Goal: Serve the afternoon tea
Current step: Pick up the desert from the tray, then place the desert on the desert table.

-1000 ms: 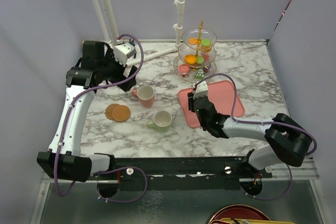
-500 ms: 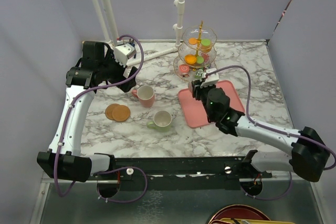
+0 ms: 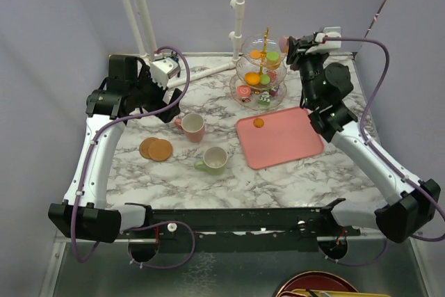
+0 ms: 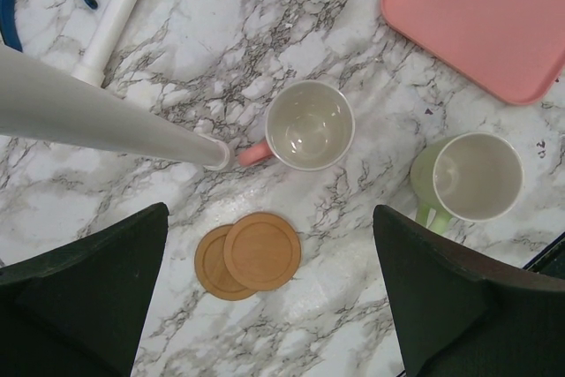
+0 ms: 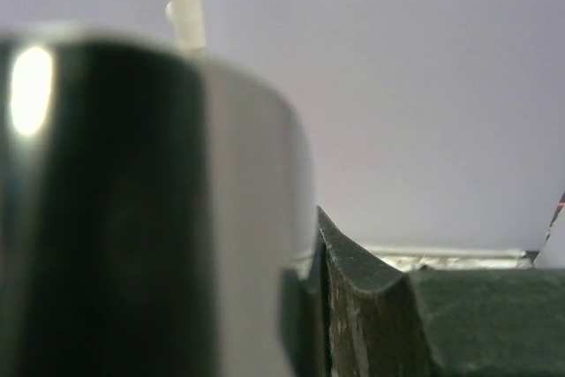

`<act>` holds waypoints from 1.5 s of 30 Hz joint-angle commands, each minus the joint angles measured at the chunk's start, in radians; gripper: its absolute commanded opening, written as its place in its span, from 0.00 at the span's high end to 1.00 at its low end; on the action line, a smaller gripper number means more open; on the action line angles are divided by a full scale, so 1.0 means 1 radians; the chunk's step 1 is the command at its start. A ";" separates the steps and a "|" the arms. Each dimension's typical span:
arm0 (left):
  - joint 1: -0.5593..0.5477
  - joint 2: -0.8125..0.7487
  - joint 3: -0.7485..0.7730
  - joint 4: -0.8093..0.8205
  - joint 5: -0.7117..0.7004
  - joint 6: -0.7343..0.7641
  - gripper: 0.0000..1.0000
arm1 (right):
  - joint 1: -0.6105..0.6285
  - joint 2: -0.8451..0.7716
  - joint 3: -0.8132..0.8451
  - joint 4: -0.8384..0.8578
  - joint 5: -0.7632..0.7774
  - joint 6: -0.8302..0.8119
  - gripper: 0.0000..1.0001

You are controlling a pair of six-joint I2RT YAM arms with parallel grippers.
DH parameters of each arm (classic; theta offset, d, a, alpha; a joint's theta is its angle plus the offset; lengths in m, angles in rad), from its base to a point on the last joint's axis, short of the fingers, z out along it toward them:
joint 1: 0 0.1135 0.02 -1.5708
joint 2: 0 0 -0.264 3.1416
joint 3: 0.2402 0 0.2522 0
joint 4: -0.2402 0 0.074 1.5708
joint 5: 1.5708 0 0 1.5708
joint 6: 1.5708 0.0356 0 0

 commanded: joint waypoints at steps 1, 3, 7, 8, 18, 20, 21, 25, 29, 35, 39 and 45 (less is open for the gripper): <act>0.004 -0.021 0.005 -0.007 0.045 0.001 0.01 | -0.101 0.134 0.141 -0.050 -0.141 -0.016 0.67; 0.004 -0.019 0.004 -0.005 0.048 -0.003 0.01 | -0.139 0.204 0.208 -0.060 -0.172 -0.001 0.68; 0.004 -0.018 0.005 -0.004 0.050 -0.011 0.01 | -0.185 0.317 0.298 -0.055 -0.228 0.024 0.67; 0.004 -0.020 0.003 -0.004 0.047 -0.010 0.01 | -0.190 0.341 0.315 -0.057 -0.236 0.027 0.67; 0.005 -0.026 -0.013 -0.004 0.055 -0.011 0.01 | -0.213 0.512 0.446 -0.078 -0.290 0.054 0.66; 0.005 -0.023 -0.010 -0.003 0.059 -0.012 0.01 | -0.213 0.537 0.468 -0.093 -0.296 0.057 0.66; 0.004 -0.022 -0.009 -0.003 0.061 -0.012 0.01 | -0.213 0.545 0.471 -0.095 -0.296 0.060 0.65; 0.004 -0.022 -0.009 -0.003 0.070 -0.016 0.01 | -0.213 0.560 0.468 -0.097 -0.291 0.071 0.59; 0.004 -0.025 -0.018 -0.003 0.078 -0.020 0.01 | -0.213 0.556 0.446 -0.089 -0.287 0.072 0.54; 0.005 -0.027 -0.019 -0.003 0.078 -0.017 0.01 | -0.213 0.526 0.419 -0.076 -0.289 0.076 0.47; 0.005 -0.029 -0.017 -0.004 0.071 -0.013 0.01 | -0.213 0.499 0.406 -0.076 -0.298 0.074 0.43; 0.004 -0.031 -0.019 -0.004 0.070 -0.012 0.01 | -0.213 0.426 0.350 -0.057 -0.259 0.061 0.45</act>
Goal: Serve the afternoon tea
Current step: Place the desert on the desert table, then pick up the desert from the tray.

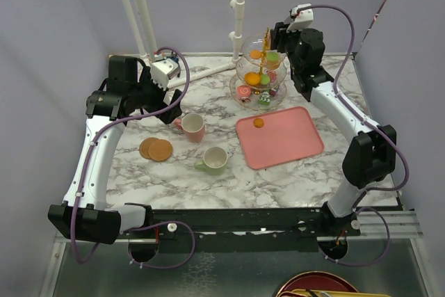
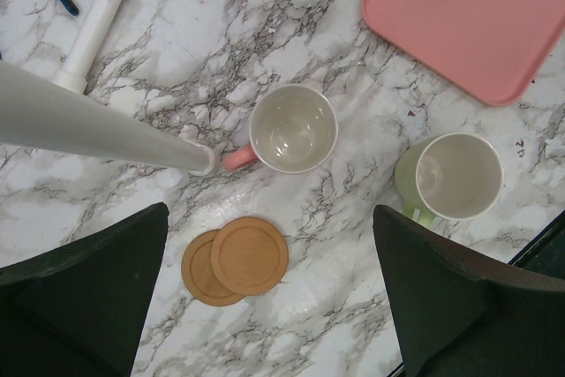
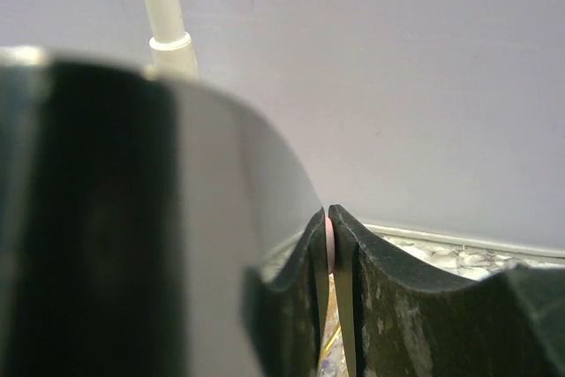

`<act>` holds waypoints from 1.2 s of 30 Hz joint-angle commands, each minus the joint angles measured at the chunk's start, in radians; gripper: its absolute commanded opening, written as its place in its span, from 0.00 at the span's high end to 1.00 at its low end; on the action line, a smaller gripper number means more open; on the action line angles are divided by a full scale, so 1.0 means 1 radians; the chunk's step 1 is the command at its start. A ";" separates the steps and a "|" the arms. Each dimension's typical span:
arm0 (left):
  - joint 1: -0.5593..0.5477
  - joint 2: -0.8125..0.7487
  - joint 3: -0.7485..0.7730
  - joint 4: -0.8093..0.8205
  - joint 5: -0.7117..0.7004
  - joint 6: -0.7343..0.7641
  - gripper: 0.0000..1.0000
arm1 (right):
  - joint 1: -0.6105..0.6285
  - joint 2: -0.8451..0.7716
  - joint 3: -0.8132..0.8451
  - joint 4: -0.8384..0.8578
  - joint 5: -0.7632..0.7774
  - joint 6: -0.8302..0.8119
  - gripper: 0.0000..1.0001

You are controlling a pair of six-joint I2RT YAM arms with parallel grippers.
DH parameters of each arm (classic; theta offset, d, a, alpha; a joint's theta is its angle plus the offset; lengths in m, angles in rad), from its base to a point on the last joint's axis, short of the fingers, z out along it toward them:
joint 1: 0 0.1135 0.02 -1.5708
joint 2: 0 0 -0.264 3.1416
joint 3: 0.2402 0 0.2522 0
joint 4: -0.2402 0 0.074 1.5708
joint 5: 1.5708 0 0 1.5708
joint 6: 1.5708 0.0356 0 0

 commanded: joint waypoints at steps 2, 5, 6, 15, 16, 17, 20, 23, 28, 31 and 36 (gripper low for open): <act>0.005 -0.022 -0.010 -0.004 0.029 0.002 0.01 | -0.007 -0.141 -0.061 0.046 0.036 -0.013 0.45; 0.004 -0.018 -0.006 -0.003 0.029 0.001 0.01 | -0.006 -0.217 -0.116 0.052 0.053 -0.009 0.45; 0.004 -0.016 -0.005 -0.004 0.030 0.002 0.01 | -0.007 -0.248 -0.139 0.053 0.053 -0.005 0.45; 0.004 0.001 0.007 -0.002 0.040 -0.005 0.01 | 0.015 -0.510 -0.411 -0.035 -0.013 0.103 0.45; 0.005 0.002 0.007 -0.003 0.041 -0.005 0.01 | 0.026 -0.532 -0.443 -0.043 -0.013 0.106 0.45; 0.005 0.003 0.007 -0.002 0.039 -0.004 0.01 | 0.039 -0.551 -0.475 -0.051 -0.013 0.112 0.45; 0.004 0.010 0.009 -0.003 0.030 -0.009 0.01 | 0.073 -0.596 -0.576 -0.064 -0.011 0.136 0.45; 0.004 0.011 0.005 -0.002 0.034 -0.017 0.01 | 0.119 -0.616 -0.664 -0.067 -0.002 0.163 0.45; 0.006 0.004 -0.006 -0.002 0.035 -0.015 0.01 | 0.198 -0.602 -0.761 -0.065 0.018 0.186 0.45; 0.005 0.003 -0.010 -0.001 0.034 -0.016 0.01 | 0.217 -0.581 -0.807 -0.041 0.021 0.203 0.45; 0.004 0.004 -0.010 0.002 0.039 -0.017 0.01 | 0.221 -0.511 -0.863 0.048 0.023 0.211 0.45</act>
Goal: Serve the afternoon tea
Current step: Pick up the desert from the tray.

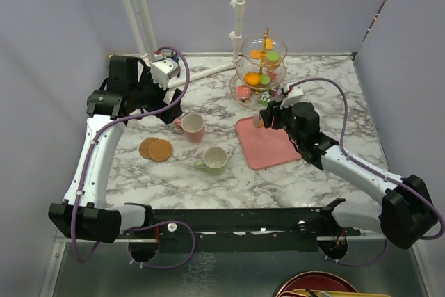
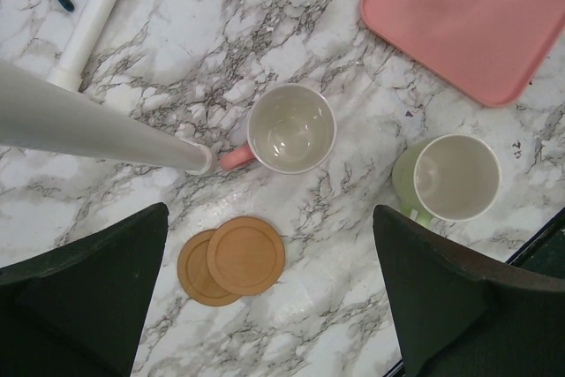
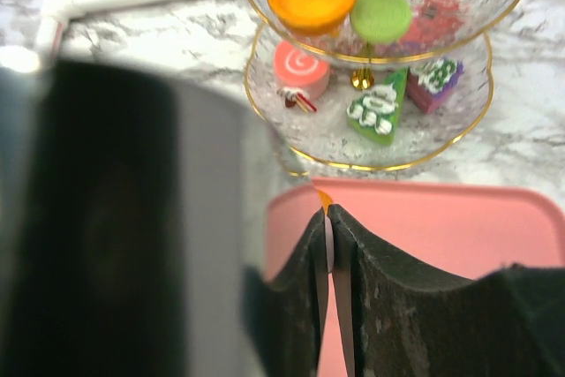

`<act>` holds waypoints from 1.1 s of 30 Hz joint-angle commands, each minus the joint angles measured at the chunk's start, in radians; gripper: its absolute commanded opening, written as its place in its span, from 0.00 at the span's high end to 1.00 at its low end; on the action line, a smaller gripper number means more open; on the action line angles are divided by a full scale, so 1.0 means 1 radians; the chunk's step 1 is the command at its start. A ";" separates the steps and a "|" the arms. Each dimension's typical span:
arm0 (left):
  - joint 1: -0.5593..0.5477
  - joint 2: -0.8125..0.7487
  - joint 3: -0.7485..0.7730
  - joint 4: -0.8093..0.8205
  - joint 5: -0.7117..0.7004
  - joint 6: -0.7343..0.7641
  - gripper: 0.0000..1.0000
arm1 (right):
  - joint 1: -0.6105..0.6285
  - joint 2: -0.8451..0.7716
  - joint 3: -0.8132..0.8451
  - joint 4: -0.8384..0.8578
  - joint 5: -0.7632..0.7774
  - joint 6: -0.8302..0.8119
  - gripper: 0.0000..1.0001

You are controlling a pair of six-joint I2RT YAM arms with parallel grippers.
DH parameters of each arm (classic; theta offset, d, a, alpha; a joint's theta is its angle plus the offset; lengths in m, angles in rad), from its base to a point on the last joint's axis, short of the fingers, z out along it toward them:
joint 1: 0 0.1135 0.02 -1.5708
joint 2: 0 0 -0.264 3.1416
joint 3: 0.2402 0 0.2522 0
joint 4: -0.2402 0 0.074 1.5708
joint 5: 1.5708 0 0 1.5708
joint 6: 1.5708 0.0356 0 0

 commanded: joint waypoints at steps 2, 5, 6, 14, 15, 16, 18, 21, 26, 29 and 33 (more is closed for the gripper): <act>0.005 -0.002 -0.007 0.003 0.037 -0.005 0.01 | 0.004 0.083 -0.046 0.134 0.015 0.012 0.45; 0.004 -0.003 -0.006 0.003 0.034 -0.004 0.01 | 0.004 0.136 -0.057 0.200 0.028 -0.011 0.45; 0.004 -0.003 -0.005 0.002 0.032 -0.004 0.01 | 0.004 0.153 -0.057 0.220 0.035 -0.018 0.45; 0.004 -0.006 -0.003 0.003 0.022 -0.001 0.01 | 0.004 0.258 -0.051 0.361 0.094 -0.093 0.44; 0.005 -0.006 -0.002 0.002 0.019 -0.001 0.01 | 0.004 0.268 -0.048 0.372 0.096 -0.102 0.44; 0.005 -0.006 0.000 0.002 0.017 0.000 0.01 | 0.004 0.278 -0.044 0.376 0.100 -0.107 0.44; 0.004 -0.003 0.004 0.003 0.015 0.001 0.01 | 0.004 0.297 -0.044 0.391 0.109 -0.111 0.44; 0.004 -0.003 0.005 0.002 0.015 0.001 0.01 | 0.004 0.320 -0.046 0.406 0.096 -0.110 0.43; 0.004 -0.001 0.009 0.000 0.014 0.002 0.01 | 0.004 0.336 -0.060 0.409 0.038 -0.079 0.42; 0.004 -0.002 0.012 -0.002 0.010 0.002 0.01 | 0.005 0.337 -0.068 0.405 0.034 -0.073 0.42; 0.004 0.000 0.015 -0.002 0.012 0.002 0.01 | 0.008 0.340 -0.074 0.389 0.033 -0.082 0.41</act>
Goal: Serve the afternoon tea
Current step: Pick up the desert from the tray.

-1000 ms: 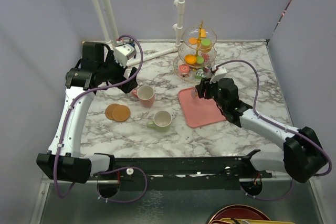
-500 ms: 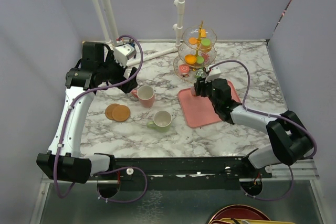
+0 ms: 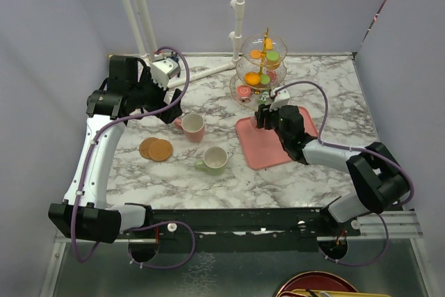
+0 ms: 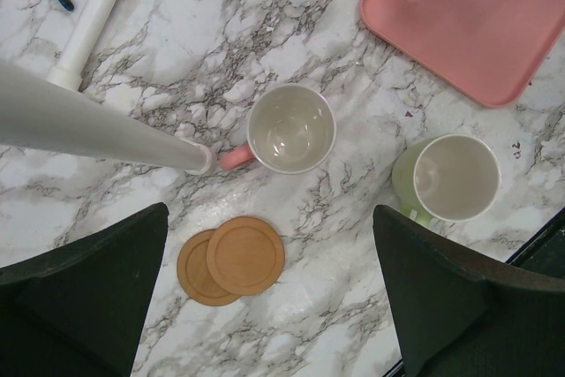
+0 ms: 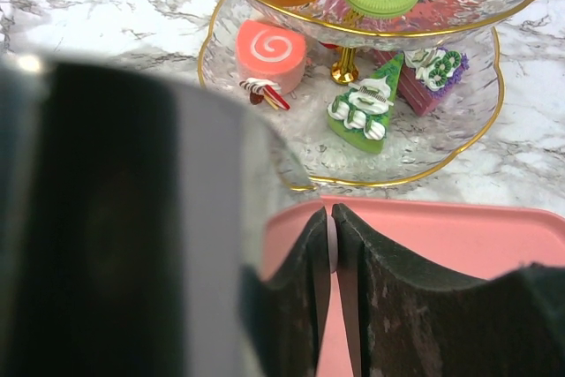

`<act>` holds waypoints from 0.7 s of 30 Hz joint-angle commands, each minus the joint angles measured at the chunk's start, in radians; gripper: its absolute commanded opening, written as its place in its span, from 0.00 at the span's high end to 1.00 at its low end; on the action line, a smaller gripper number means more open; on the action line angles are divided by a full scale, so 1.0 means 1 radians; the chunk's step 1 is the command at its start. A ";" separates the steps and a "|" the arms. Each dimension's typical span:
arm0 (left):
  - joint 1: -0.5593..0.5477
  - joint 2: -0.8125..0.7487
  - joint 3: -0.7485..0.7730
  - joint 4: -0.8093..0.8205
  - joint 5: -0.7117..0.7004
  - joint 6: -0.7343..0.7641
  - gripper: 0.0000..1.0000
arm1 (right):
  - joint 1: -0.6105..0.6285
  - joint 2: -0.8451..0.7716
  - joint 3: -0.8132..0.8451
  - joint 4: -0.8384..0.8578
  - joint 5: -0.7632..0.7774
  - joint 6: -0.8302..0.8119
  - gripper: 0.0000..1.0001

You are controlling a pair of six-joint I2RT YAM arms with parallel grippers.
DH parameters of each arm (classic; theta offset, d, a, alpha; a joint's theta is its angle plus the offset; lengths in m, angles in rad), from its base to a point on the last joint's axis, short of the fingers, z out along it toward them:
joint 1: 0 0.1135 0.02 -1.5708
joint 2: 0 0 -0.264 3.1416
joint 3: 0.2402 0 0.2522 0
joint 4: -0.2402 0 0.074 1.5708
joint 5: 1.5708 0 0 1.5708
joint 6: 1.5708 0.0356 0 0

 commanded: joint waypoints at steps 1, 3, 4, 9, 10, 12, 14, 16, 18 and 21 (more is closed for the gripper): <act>0.004 0.000 0.015 -0.002 0.012 0.004 0.01 | 0.009 0.019 -0.015 0.020 -0.014 0.000 0.41; 0.004 0.003 0.019 -0.003 0.013 0.004 0.01 | 0.011 0.029 -0.011 0.010 0.002 -0.005 0.40; 0.004 0.003 0.021 -0.003 0.014 0.004 0.01 | 0.011 0.034 -0.011 0.010 0.007 -0.006 0.40; 0.004 0.005 0.024 -0.003 0.013 0.003 0.01 | 0.017 0.055 -0.011 0.008 0.005 -0.010 0.39; 0.004 0.006 0.024 -0.003 0.013 0.003 0.01 | 0.020 0.060 -0.013 0.011 0.006 -0.012 0.40; 0.004 0.006 0.024 -0.002 0.013 0.003 0.01 | 0.025 0.066 -0.014 0.013 0.008 -0.019 0.42; 0.006 0.003 0.025 -0.002 0.010 0.004 0.01 | 0.029 0.071 -0.016 0.016 0.010 -0.022 0.45; 0.004 0.004 0.023 -0.003 0.009 0.004 0.01 | 0.033 0.067 -0.025 0.033 0.009 -0.024 0.51; 0.005 0.002 0.022 -0.002 0.007 0.006 0.01 | 0.039 0.060 -0.032 0.049 0.009 -0.031 0.56; 0.005 0.002 0.021 -0.002 0.006 0.007 0.01 | 0.041 0.051 -0.033 0.053 0.010 -0.038 0.63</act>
